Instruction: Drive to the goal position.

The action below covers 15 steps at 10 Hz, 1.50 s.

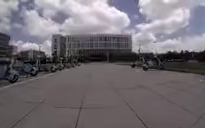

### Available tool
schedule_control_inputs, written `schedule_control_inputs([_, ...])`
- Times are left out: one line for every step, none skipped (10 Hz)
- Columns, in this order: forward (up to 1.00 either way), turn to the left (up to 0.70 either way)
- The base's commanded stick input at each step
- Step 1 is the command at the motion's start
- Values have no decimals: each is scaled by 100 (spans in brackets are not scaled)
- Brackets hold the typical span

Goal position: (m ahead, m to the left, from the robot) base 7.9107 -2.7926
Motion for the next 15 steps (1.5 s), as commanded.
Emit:
schedule_control_inputs([70,-33])
schedule_control_inputs([70,-14])
schedule_control_inputs([70,0])
schedule_control_inputs([70,0])
schedule_control_inputs([70,0])
schedule_control_inputs([70,0])
schedule_control_inputs([70,0])
schedule_control_inputs([70,0])
schedule_control_inputs([70,0])
schedule_control_inputs([70,0])
schedule_control_inputs([70,0])
schedule_control_inputs([70,0])
schedule_control_inputs([70,0])
schedule_control_inputs([70,0])
schedule_control_inputs([70,0])
